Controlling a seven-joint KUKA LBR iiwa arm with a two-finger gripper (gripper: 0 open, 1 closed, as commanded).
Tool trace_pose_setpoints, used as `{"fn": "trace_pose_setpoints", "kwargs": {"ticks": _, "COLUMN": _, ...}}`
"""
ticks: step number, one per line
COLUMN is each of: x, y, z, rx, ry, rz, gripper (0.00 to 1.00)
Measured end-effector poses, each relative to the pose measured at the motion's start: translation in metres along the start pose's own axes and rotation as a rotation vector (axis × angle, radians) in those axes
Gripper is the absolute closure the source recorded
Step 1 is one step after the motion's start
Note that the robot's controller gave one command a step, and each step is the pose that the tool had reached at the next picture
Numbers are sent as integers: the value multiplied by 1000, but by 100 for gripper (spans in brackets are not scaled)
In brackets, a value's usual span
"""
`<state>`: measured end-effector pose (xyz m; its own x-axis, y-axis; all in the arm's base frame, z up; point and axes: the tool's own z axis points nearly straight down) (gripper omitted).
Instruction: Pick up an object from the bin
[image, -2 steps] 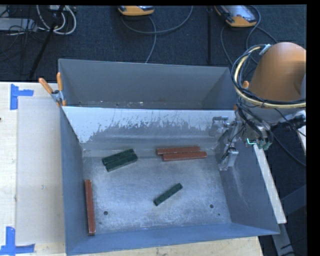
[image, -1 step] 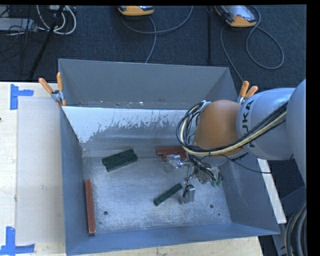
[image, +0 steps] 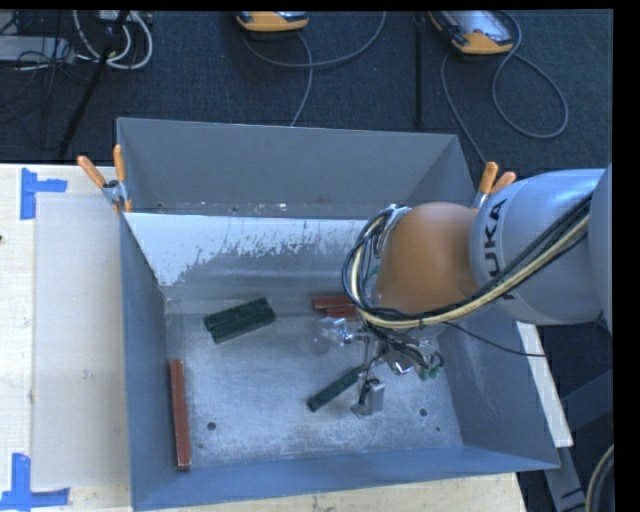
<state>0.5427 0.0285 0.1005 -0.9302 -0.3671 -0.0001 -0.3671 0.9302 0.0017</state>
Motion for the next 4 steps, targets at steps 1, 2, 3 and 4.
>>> {"fn": "trace_pose_setpoints", "kwargs": {"ticks": 1, "x": 9, "y": 7, "z": 1, "rx": 1, "ry": 1, "rz": -137, "gripper": 0}}
{"fn": "trace_pose_setpoints", "kwargs": {"ticks": 2, "x": 18, "y": 9, "z": 32, "rx": 0, "ry": 4, "rz": -260, "gripper": 0}}
{"fn": "trace_pose_setpoints", "kwargs": {"ticks": 3, "x": 18, "y": 9, "z": 33, "rx": 0, "ry": 1, "rz": -260, "gripper": 0}}
{"fn": "trace_pose_setpoints", "kwargs": {"ticks": 4, "x": 18, "y": 9, "z": 32, "rx": 1, "ry": 1, "rz": -260, "gripper": 100}}
